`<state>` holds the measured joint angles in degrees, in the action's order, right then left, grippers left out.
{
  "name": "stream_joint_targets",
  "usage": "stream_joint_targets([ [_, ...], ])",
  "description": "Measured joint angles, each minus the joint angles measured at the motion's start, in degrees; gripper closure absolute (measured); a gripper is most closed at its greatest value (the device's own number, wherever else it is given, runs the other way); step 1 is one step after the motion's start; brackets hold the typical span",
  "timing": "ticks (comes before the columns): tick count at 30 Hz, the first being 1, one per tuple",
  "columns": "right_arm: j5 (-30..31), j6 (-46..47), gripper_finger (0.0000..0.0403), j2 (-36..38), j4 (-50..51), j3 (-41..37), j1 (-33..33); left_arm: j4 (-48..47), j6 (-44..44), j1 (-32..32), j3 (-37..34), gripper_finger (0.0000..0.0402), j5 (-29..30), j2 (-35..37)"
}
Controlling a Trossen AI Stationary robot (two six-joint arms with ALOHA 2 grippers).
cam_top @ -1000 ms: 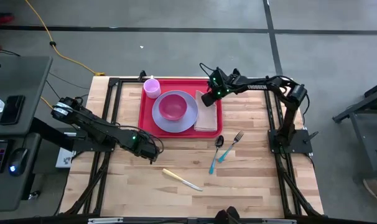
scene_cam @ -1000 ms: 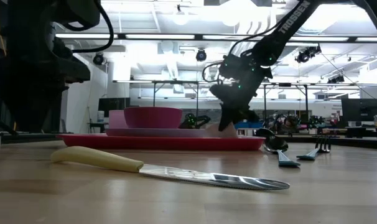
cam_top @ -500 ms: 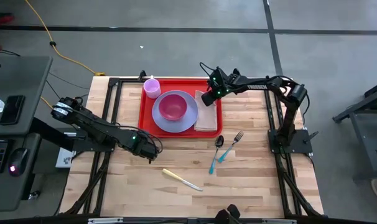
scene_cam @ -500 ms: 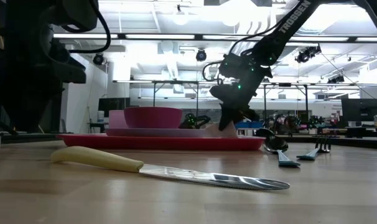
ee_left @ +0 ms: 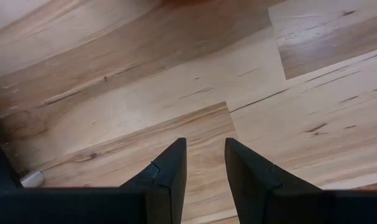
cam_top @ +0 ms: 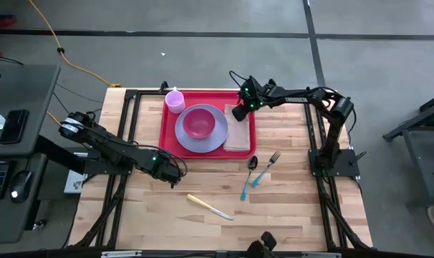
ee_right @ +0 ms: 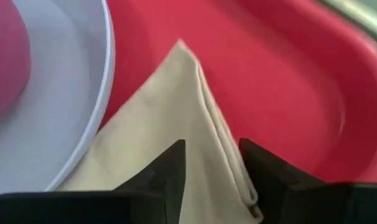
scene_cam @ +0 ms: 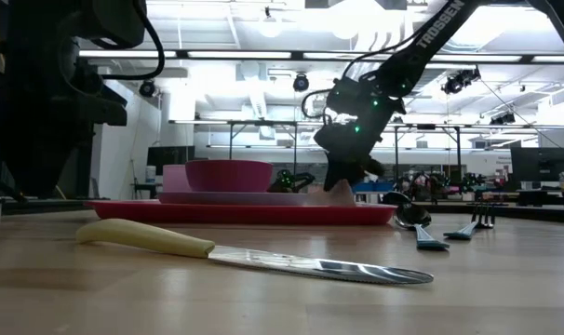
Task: Set up tray
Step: Put the brown napkin on the red serving tray, then put the blue fork on the brown napkin
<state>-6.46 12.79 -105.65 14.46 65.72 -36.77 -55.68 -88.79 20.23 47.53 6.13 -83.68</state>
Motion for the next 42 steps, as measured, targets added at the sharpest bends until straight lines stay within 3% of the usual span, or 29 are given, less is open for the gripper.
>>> stream_joint_targets([
  [9, 4.85, -5.41, 0.0267, 0.09, 4.99, 7.24, 0.0, 0.09, 0.0, 0.0, 0.0, 0.0263, -0.02, 0.0],
  [18, 6.01, -5.5, 0.0267, 0.11, 24.66, 18.25, 1.07, 0.12, 0.58, 0.02, 0.0, 0.0263, -0.52, 0.0],
  [24, 8.7, -4.49, 0.0268, 0.12, 37.5, 20.71, 3.89, 0.44, 1.55, 0.02, 0.0, 0.0263, 2.02, 0.0],
  [32, 15.16, -3.76, 0.0269, 6.43, 36.71, 14.57, 9.65, 6.76, 4.63, 0.05, 0.0, 0.0263, 8.67, 0.0],
  [42, 14.91, 4.9, 0.0269, 27.08, 24.74, -4.08, 13.77, 12.38, 6.01, 3.58, -0.03, 0.0263, 14.61, 3.26],
])
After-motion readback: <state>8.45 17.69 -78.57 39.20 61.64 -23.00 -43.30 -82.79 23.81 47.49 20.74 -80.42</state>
